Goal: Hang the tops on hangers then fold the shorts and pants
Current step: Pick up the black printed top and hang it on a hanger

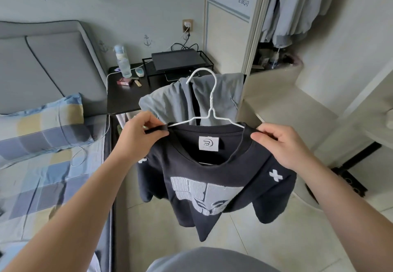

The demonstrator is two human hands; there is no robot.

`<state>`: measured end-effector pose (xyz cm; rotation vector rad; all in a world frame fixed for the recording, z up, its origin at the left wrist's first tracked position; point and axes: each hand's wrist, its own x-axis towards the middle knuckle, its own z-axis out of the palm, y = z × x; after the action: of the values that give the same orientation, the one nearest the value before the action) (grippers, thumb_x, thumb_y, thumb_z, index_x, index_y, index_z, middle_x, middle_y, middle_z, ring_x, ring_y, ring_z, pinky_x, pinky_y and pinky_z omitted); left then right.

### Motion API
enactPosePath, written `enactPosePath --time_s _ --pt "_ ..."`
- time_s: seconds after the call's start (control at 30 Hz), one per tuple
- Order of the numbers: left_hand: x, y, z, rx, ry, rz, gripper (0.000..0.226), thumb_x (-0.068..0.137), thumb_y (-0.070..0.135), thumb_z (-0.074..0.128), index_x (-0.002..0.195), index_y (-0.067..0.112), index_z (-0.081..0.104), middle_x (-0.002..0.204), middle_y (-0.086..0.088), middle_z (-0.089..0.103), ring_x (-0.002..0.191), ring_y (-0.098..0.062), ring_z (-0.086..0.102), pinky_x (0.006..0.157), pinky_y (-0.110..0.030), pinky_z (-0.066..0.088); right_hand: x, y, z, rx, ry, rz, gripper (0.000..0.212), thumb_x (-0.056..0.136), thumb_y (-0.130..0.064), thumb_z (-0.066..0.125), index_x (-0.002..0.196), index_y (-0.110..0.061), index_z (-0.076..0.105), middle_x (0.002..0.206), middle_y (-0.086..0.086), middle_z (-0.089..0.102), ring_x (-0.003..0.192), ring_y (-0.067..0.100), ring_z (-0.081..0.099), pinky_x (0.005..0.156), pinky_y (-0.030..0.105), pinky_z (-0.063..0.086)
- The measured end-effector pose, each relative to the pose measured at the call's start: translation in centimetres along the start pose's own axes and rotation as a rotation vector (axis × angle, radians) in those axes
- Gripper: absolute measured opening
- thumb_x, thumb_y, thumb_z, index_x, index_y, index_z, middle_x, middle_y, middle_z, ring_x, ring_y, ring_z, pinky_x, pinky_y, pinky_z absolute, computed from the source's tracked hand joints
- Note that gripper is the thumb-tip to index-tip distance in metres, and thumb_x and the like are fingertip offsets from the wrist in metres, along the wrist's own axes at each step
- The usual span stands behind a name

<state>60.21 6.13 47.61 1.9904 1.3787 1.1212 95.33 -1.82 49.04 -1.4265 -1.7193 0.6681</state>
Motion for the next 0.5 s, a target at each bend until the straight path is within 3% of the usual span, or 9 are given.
enactPosePath --time_s 0.1,0.23,0.33,0.4,0.5 --pt "0.9 -0.5 1.0 0.027 -0.042 0.023 0.041 0.077 0.012 0.084 0.077 0.045 0.059 0.083 0.019 0.062 0.078 -0.003 0.056 0.073 -0.008 0.041 -0.8 0.3 -1.6 0.019 0.048 0.013 0.029 0.090 -0.032 0.064 0.064 -0.020 0.055 0.056 -0.008 0.035 0.057 0.005 0.034 0.054 0.021 0.028" --pt "2.0 -0.9 2.8 0.077 -0.108 0.039 0.036 0.081 0.011 0.080 0.080 0.041 0.061 0.087 0.017 0.062 0.082 -0.005 0.060 0.074 -0.014 0.045 -2.0 1.2 -4.3 -0.015 0.102 0.049 0.040 0.095 -0.015 0.066 0.060 -0.031 0.055 0.053 -0.014 0.035 0.053 0.002 0.034 0.052 0.013 0.028" --pt "3.3 -0.6 4.2 0.093 -0.250 -0.026 0.024 0.085 0.013 0.078 0.082 0.032 0.065 0.081 0.011 0.066 0.078 -0.009 0.062 0.077 -0.029 0.050 -3.3 2.0 -6.3 -0.069 0.156 0.086 0.029 0.095 -0.018 0.066 0.067 -0.022 0.060 0.056 -0.008 0.039 0.056 0.003 0.038 0.054 0.014 0.030" --pt "4.2 0.0 5.0 0.063 -0.386 -0.076 0.018 0.089 0.015 0.074 0.085 0.032 0.068 0.081 0.010 0.069 0.076 -0.010 0.062 0.077 -0.024 0.049 -4.5 2.8 -7.6 -0.107 0.182 0.116 0.024 0.095 -0.021 0.066 0.072 -0.015 0.061 0.059 0.004 0.043 0.057 0.005 0.039 0.055 0.015 0.031" --pt "5.6 1.3 6.5 -0.114 -0.566 -0.196 0.015 0.094 0.014 0.068 0.095 0.027 0.075 0.093 0.005 0.076 0.089 -0.009 0.066 0.087 -0.023 0.050 -6.3 3.8 -9.4 -0.127 0.233 0.167 0.019 0.095 -0.024 0.066 0.078 -0.016 0.066 0.067 0.011 0.054 0.061 0.015 0.049 0.061 0.024 0.037"
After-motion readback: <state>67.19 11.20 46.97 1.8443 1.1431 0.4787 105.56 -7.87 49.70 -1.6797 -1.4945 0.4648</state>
